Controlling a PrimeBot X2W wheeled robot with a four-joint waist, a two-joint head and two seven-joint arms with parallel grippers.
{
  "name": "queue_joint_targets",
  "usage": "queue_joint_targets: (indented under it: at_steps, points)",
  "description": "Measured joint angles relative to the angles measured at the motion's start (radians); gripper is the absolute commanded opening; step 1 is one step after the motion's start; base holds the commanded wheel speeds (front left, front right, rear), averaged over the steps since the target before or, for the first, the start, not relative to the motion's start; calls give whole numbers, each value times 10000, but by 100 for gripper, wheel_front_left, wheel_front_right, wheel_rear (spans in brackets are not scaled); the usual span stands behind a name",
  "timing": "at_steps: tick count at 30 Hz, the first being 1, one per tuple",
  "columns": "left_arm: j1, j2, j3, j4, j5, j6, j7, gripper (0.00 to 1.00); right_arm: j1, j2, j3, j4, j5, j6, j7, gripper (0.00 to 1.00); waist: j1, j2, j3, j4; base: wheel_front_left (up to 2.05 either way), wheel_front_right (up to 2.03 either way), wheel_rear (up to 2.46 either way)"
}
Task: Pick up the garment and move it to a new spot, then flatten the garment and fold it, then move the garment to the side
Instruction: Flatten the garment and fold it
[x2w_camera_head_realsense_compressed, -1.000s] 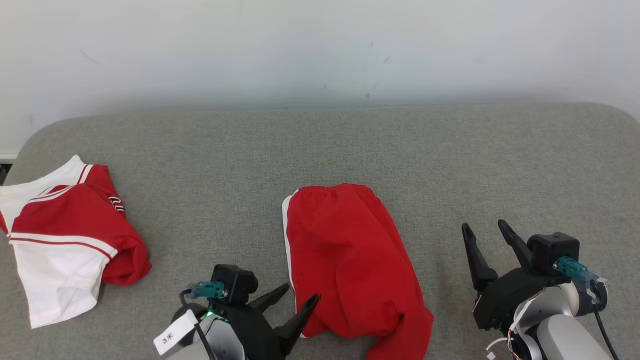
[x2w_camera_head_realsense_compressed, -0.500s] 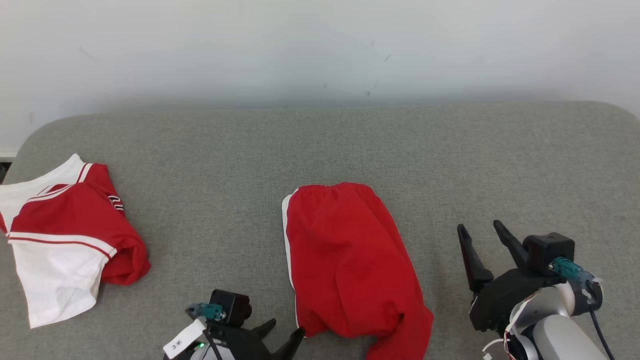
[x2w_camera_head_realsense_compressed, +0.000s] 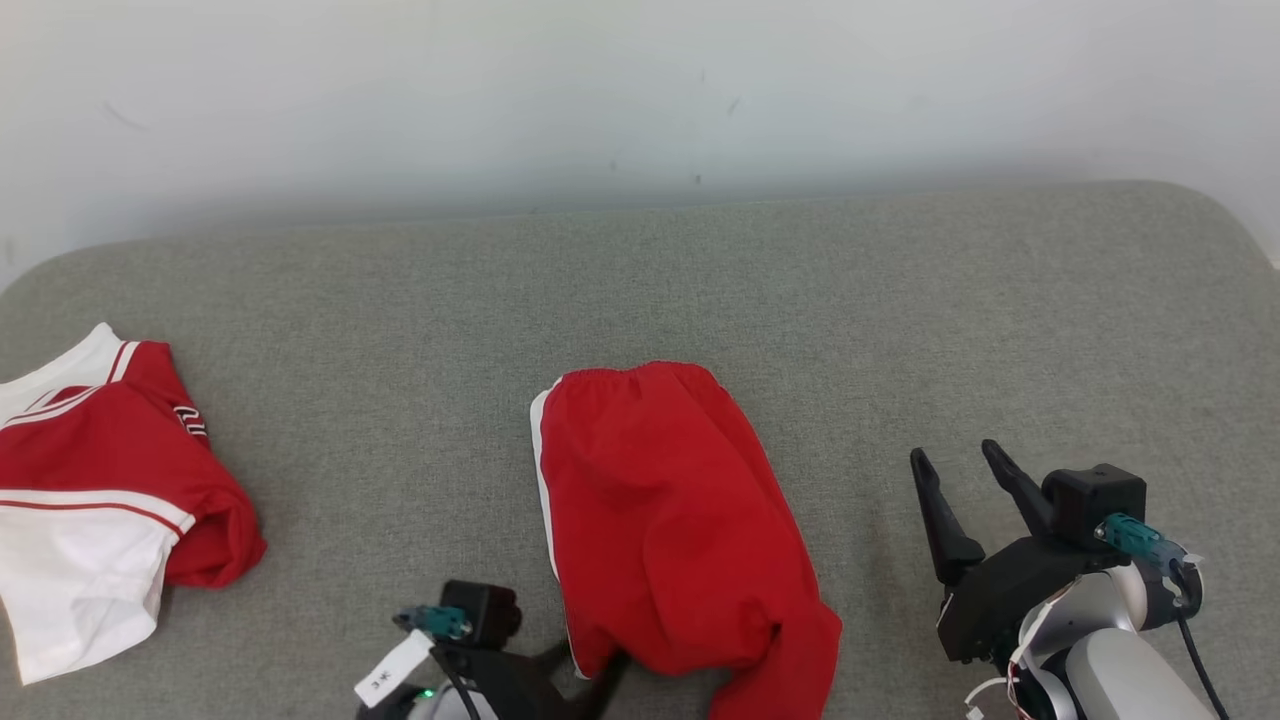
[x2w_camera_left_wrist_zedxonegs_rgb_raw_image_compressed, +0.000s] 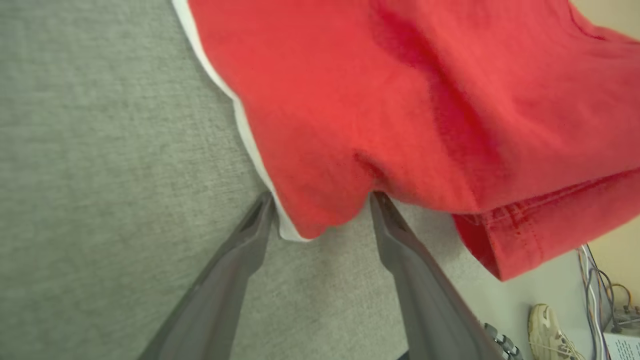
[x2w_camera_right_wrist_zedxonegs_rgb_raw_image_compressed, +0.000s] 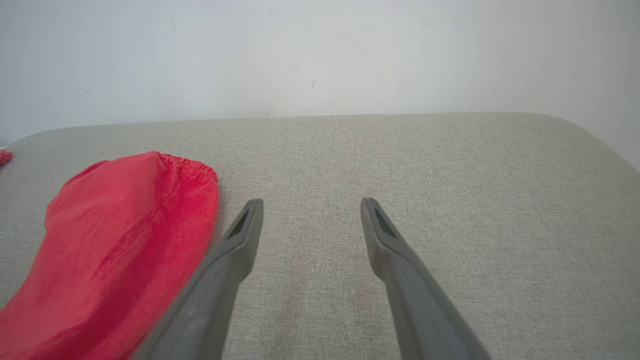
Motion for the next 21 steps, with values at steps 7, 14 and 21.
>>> queue_joint_targets:
  at_steps: [7, 14, 21]
  points:
    - [-318, 219, 270, 685, 351, 422, -646, 0, -5, 31, 0, -33, 0, -2, -4, 100, 1, 0, 76, -41, 0, 0, 0]
    - [-727, 982, 686, 819, 907, 729, -1455, 0, 59, 21, -130, 142, 165, -44, -75, 100, 1, 0, -35, 171, 0, 0, 0]
    - [-1235, 1427, 817, 437, 1695, 955, -2031, 0, 168, 125, -104, 205, 173, -44, -163, 100, 1, 0, -285, 499, 0, 0, 0]
